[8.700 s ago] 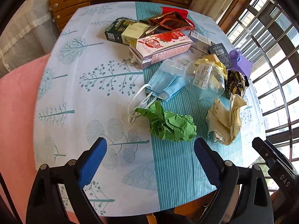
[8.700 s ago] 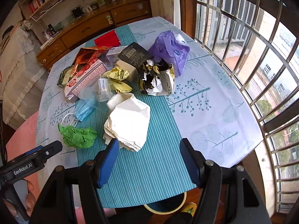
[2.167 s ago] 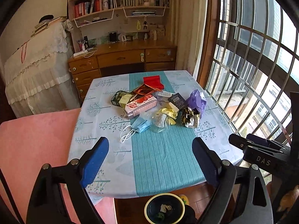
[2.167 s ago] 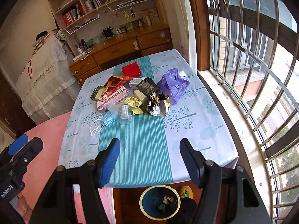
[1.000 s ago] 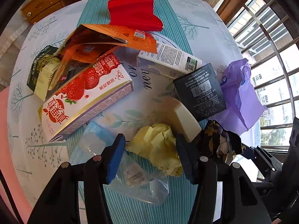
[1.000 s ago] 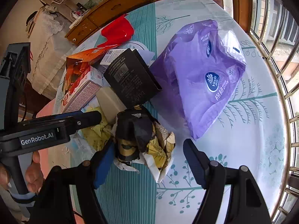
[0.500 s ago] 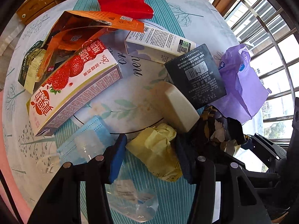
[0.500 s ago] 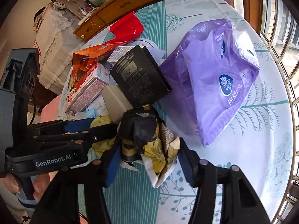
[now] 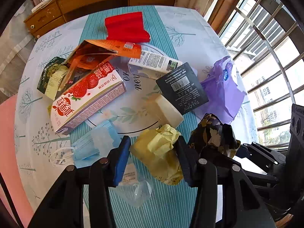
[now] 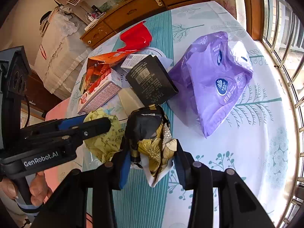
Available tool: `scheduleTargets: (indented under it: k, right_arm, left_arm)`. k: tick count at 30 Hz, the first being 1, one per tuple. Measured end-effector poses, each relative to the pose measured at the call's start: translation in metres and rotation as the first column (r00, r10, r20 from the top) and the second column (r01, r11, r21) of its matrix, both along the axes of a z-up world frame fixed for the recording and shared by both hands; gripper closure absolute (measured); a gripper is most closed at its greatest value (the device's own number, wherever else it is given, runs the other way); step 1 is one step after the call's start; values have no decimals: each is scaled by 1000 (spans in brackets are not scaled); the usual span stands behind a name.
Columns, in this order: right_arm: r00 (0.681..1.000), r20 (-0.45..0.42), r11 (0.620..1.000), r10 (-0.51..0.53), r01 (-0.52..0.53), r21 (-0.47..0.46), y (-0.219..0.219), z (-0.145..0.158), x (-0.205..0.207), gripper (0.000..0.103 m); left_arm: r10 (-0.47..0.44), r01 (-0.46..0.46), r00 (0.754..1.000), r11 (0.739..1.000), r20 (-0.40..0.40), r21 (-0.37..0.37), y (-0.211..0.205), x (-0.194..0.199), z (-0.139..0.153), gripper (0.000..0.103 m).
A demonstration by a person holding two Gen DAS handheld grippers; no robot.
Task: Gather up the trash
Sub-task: 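Grasp the yellow crumpled paper with the left tool while the right tool grasps the black-and-gold wrapper, then carry both items over the bin and open both tools to drop them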
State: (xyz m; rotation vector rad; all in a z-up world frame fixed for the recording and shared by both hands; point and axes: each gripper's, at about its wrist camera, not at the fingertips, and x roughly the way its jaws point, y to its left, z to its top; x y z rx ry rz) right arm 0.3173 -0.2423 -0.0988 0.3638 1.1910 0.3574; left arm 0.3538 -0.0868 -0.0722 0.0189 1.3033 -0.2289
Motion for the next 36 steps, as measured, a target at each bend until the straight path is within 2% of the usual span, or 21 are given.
scheduleTargets:
  k: [4,10,14,20,26,30,36]
  right_arm:
    - [1000,31,1000,-3,3,3,4,18,-16,62]
    - [997,81,1000,-16,16,0,22,46,-54,62]
    - [995,92,999,-34,33,10,38,61,-90,62]
    - [992,108,997,-70,71,-8,71,74,-157,62]
    - [988,119,994,-100,105,-33,107,79,-229,62]
    - [984,133,991,-114,122,-56,125,79,-271,62]
    - [987,52,986,-154,157,-57,132,57,-311,62]
  left_arm:
    - [22,-20,998,999,61,-41,13,-9,32,56]
    - [37,-24,985,996,166,-81,36,-47,78,56]
    - [35,-13,972,995,231,-95,57,-85,102,56]
    - [33,4,954,993,297,-120,97,-166,124,56]
    - [54,-4,953,986,298,-166,137,-236,121,56]
    - [29,18,957,987,288,-158,155,-279,106,56]
    - [-1,31,975,991,224,-129,165,-326,72,56]
